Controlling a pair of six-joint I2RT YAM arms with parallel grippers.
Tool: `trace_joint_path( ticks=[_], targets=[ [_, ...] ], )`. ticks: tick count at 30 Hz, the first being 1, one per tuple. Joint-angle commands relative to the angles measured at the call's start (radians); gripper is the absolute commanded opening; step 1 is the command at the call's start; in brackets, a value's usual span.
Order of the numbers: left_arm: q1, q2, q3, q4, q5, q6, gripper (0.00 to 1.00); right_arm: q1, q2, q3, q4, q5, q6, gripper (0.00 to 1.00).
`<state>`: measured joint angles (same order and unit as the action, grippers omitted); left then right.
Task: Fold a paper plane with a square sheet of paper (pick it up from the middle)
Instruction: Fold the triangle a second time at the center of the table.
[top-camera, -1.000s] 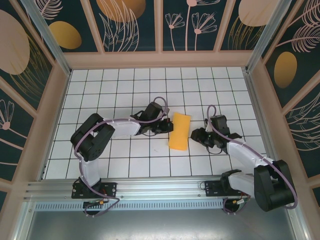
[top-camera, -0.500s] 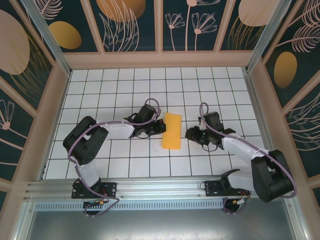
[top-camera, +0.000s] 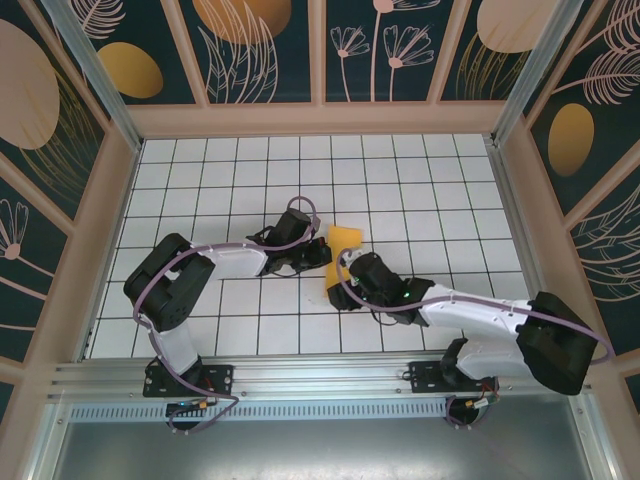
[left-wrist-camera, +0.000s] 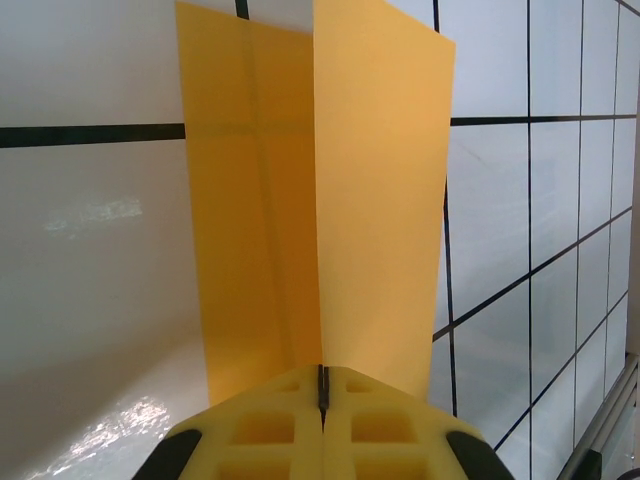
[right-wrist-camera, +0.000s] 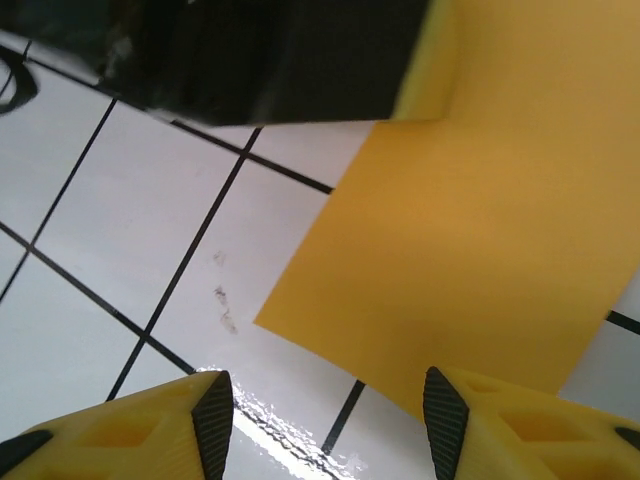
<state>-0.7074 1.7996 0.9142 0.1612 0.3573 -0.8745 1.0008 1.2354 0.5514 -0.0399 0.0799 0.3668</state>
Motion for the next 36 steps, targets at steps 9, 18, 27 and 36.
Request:
trace_joint_path(
  ticks=[9, 18, 27, 36],
  targets=[
    [0.004, -0.011, 0.022, -0.005, 0.007, -0.006, 0.0, 0.16, 0.299, 0.188, 0.006, 0.329, -0.051, 0.58],
    [0.003, -0.012, 0.035, -0.038, -0.008, 0.014, 0.0, 0.183, 0.319, 0.226, -0.112, 0.389, -0.014, 0.52],
    [0.004, -0.003, 0.052, -0.049, -0.008, 0.018, 0.0, 0.182, 0.328, 0.245, -0.156, 0.398, 0.001, 0.37],
    [0.003, -0.002, 0.053, -0.054, -0.006, 0.02, 0.0, 0.182, 0.32, 0.26, -0.195, 0.415, 0.02, 0.17]
  ],
)
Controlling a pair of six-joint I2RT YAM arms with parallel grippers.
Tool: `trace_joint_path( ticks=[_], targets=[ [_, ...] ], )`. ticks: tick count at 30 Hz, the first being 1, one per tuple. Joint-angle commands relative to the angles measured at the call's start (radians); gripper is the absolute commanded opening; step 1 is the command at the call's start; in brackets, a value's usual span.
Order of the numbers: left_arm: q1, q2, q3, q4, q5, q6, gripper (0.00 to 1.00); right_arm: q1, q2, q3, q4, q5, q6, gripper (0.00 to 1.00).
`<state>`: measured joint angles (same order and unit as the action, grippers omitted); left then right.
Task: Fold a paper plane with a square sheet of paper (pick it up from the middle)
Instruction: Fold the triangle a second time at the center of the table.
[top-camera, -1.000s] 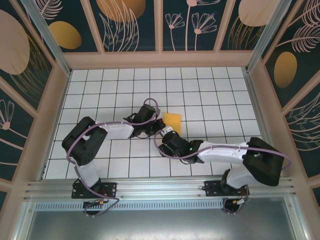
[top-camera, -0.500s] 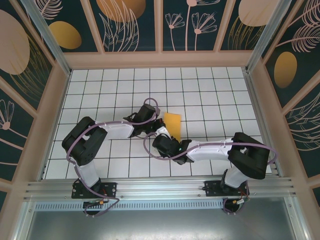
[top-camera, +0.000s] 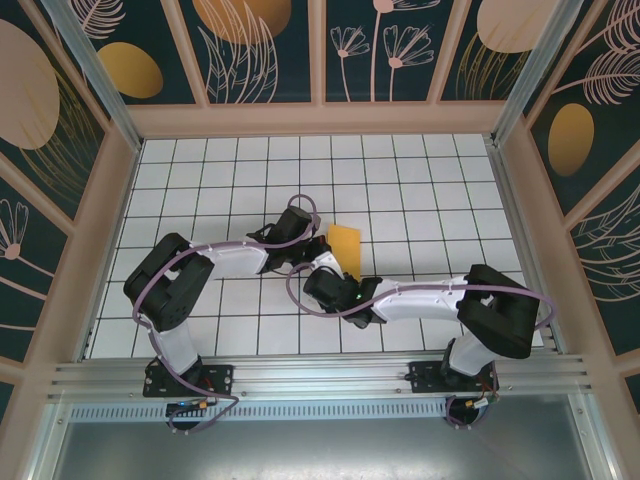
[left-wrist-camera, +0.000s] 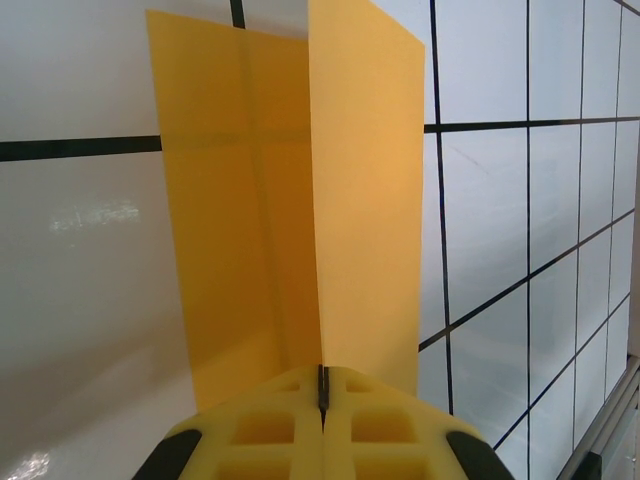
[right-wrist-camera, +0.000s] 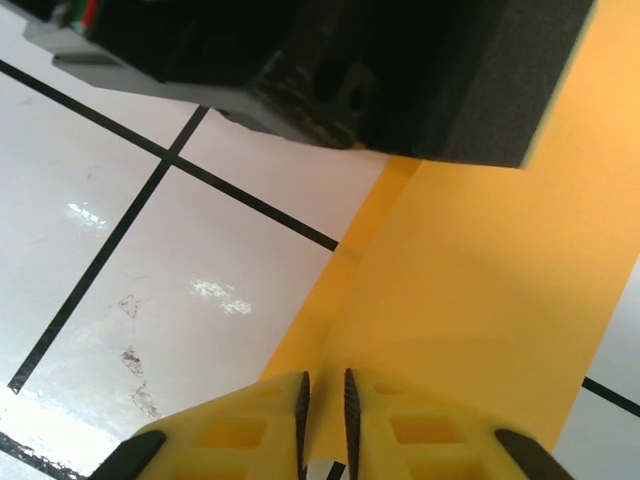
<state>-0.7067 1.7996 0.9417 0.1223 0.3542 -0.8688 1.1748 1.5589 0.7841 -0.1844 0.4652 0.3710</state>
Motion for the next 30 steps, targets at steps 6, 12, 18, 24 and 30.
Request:
trace_joint_path(
  ticks=[6, 12, 18, 24, 30],
  targets=[
    [0.003, -0.01, 0.026, -0.021, -0.007, 0.016, 0.0, -0.001, -0.035, 0.026, -0.058, 0.02, 0.032, 0.04],
    [0.005, -0.051, 0.026, -0.048, -0.057, 0.02, 0.23, -0.041, -0.058, 0.022, -0.033, -0.057, 0.046, 0.0],
    [0.05, -0.2, -0.057, -0.041, -0.167, -0.017, 0.57, -0.107, -0.094, 0.023, 0.002, -0.162, 0.131, 0.0],
    [0.074, -0.355, -0.155, -0.056, -0.288, -0.041, 0.68, -0.14, -0.104, 0.043, -0.004, -0.229, 0.261, 0.0],
    [0.077, -0.436, -0.232, -0.05, -0.336, -0.061, 0.62, -0.127, -0.063, 0.118, -0.041, -0.29, 0.391, 0.0]
  ],
)
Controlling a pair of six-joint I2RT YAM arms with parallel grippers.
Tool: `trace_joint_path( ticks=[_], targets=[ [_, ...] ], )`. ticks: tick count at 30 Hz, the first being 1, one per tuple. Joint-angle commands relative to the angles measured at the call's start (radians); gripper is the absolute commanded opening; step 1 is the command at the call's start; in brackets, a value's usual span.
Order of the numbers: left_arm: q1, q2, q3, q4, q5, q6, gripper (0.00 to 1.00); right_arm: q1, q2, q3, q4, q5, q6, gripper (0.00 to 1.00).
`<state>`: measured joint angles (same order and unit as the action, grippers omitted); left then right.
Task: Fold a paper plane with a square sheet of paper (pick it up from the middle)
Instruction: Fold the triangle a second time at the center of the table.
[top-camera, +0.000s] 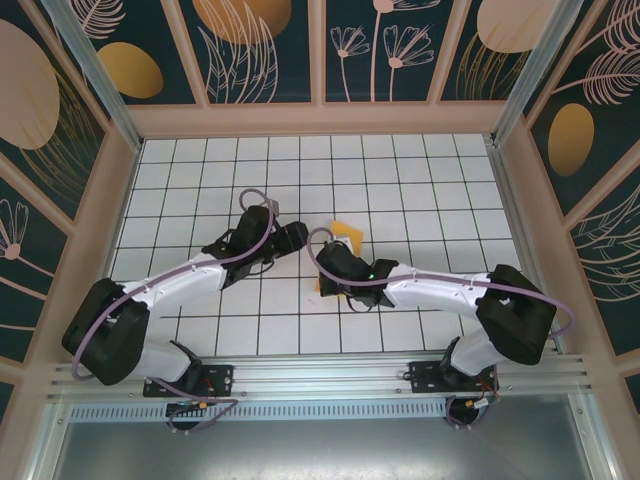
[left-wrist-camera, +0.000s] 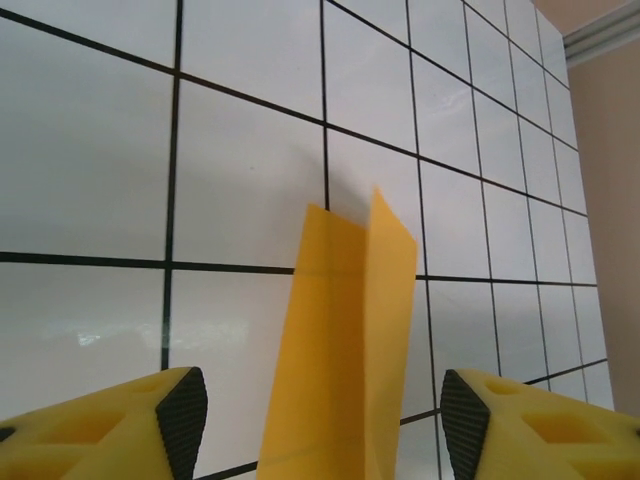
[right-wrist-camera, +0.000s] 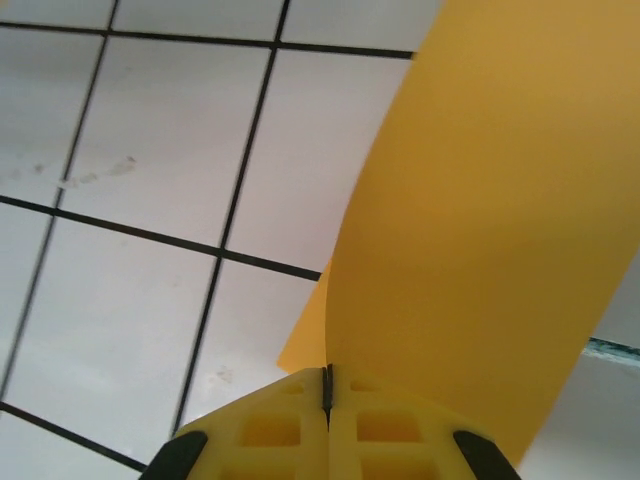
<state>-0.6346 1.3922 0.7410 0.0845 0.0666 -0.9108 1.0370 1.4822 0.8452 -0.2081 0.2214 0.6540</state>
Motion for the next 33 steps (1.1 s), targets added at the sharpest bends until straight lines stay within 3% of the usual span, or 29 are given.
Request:
trace_joint_path(
  ticks=[1, 11, 15, 21, 26, 33],
  targets=[
    [0.005, -0.033, -0.038, -0.011, -0.05, -0.02, 0.6, 0.015, 0.016, 0.066, -0.02, -0.043, 0.132, 0.0],
    [0.005, -0.037, -0.092, 0.005, -0.001, -0.007, 0.27, 0.031, 0.104, 0.087, -0.012, -0.053, 0.151, 0.0],
    [0.005, -0.008, -0.131, 0.058, 0.106, -0.006, 0.14, 0.015, 0.11, 0.063, 0.056, -0.128, 0.13, 0.0],
    [0.0, 0.015, -0.189, 0.136, 0.251, -0.007, 0.07, -0.004, 0.106, 0.029, 0.12, -0.181, 0.132, 0.0],
    [-0.02, 0.063, -0.185, 0.124, 0.308, 0.004, 0.03, -0.011, 0.102, 0.013, 0.146, -0.195, 0.139, 0.0],
    [-0.058, 0.153, -0.159, 0.079, 0.288, 0.024, 0.01, -0.011, 0.108, 0.01, 0.151, -0.198, 0.14, 0.0]
  ],
)
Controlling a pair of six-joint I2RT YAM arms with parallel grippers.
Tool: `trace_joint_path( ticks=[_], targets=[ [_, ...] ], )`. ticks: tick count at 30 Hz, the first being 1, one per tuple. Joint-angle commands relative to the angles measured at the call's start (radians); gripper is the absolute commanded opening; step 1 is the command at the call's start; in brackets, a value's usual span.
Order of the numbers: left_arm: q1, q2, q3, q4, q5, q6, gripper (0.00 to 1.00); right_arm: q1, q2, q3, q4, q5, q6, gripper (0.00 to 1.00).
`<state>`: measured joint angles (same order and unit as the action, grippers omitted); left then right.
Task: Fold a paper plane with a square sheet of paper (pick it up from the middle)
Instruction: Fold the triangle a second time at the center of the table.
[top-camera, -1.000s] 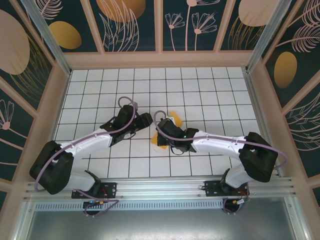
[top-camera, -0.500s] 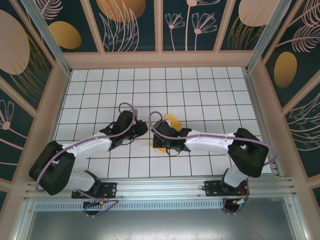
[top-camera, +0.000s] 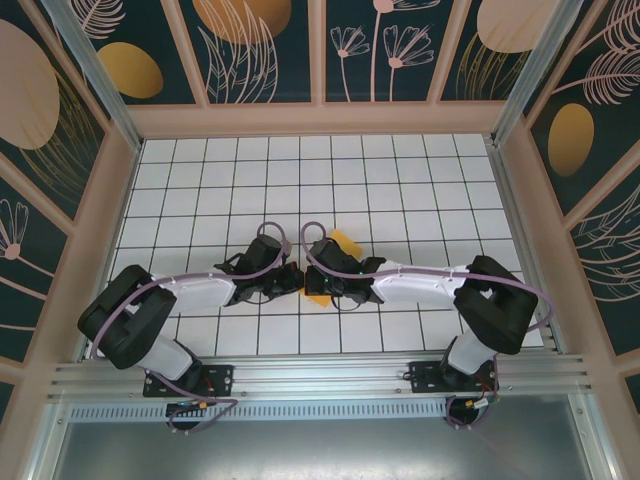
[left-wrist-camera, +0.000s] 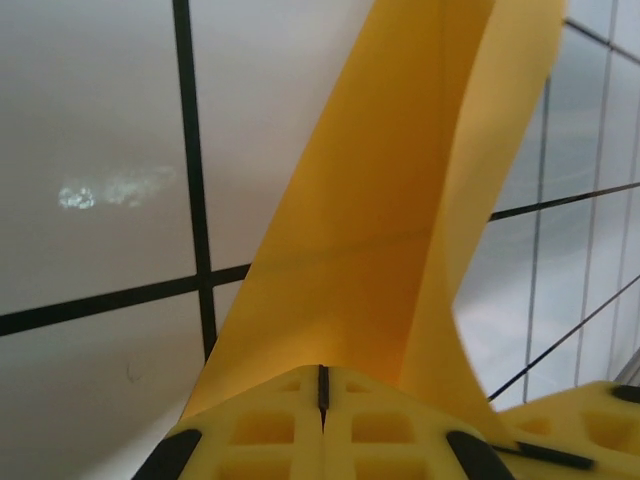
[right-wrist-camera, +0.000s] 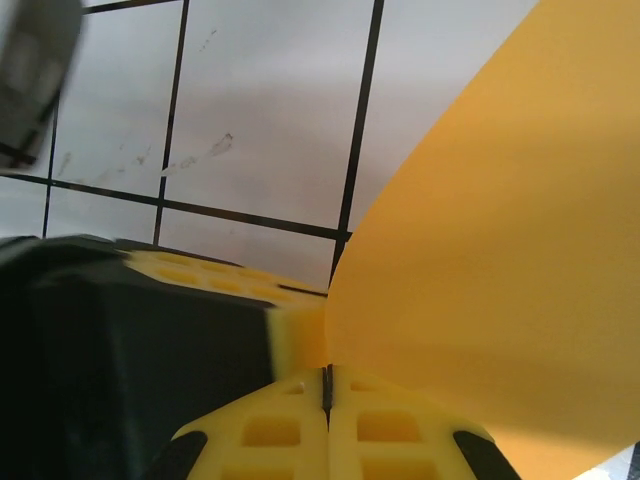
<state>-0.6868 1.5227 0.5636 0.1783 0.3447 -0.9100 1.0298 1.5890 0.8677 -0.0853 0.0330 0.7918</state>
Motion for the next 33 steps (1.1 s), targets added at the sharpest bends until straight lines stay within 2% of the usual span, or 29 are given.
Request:
trace_joint_path(
  ticks=[1, 15, 23, 33],
  targets=[
    [-0.008, 0.03, 0.017, -0.011, 0.007, 0.022, 0.01, -0.004, 0.0, -0.013, 0.029, -0.009, 0.003, 0.0],
    [-0.012, 0.107, 0.013, -0.038, -0.043, 0.072, 0.02, -0.018, -0.028, -0.013, -0.061, -0.014, -0.028, 0.01],
    [-0.012, 0.12, 0.008, -0.052, -0.065, 0.088, 0.02, -0.11, -0.066, -0.09, -0.003, -0.168, -0.098, 0.04],
    [-0.013, 0.114, 0.02, -0.071, -0.067, 0.106, 0.03, -0.203, -0.085, -0.096, -0.027, -0.247, -0.233, 0.07]
  ],
)
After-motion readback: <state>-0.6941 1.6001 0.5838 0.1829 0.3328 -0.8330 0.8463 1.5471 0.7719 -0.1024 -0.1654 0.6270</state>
